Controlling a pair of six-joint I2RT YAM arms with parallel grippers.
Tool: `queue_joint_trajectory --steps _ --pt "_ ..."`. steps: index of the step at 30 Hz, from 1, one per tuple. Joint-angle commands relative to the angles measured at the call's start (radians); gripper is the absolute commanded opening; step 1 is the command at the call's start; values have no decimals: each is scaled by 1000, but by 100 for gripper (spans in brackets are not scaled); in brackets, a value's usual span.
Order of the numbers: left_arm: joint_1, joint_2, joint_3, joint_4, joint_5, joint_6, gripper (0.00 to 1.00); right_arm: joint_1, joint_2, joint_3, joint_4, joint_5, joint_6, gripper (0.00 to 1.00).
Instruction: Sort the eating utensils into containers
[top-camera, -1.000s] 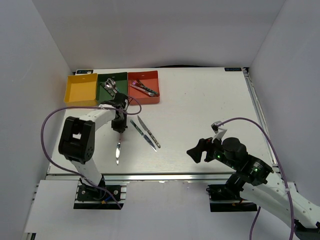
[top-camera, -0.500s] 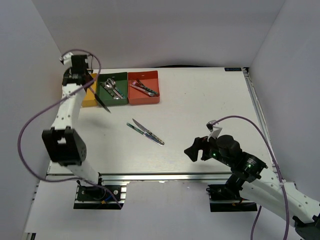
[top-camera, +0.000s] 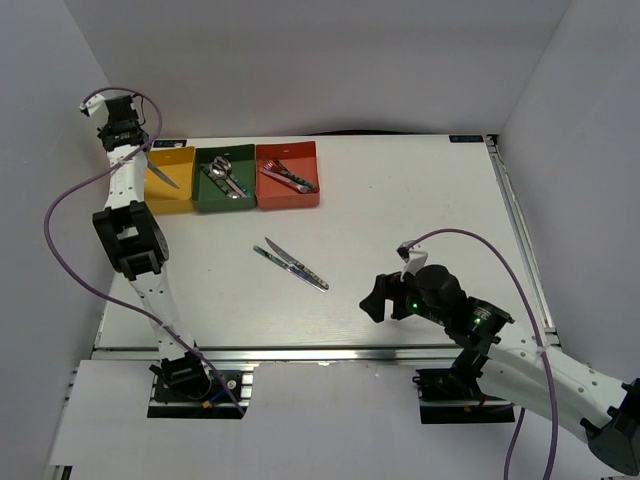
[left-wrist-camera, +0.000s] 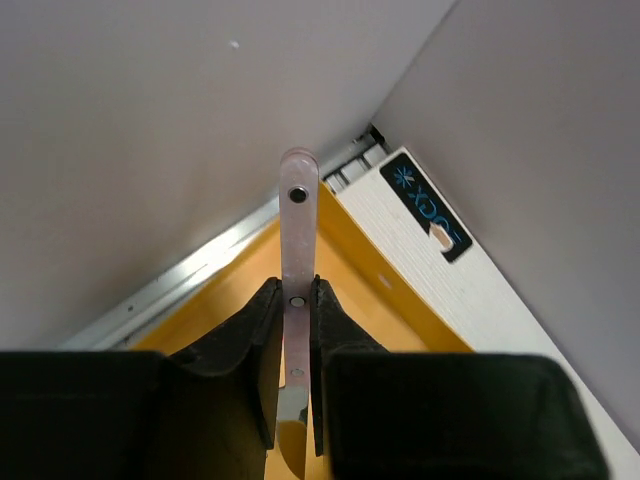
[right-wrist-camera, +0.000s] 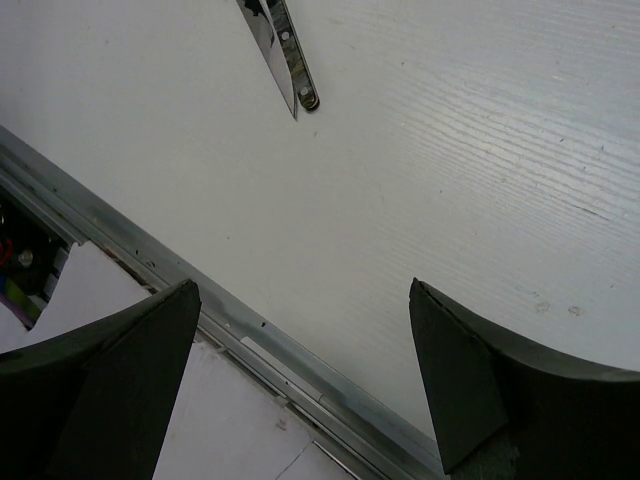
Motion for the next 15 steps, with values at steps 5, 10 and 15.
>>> queue_joint_trajectory --steps 5,10,15 --pt "-26 29 81 194 52 112 0 2 5 42 33 33 -34 89" --pt "-36 106 130 145 52 145 0 2 28 53 72 37 -48 89" --pt "-55 93 70 136 24 149 8 2 72 56 87 36 -52 89"
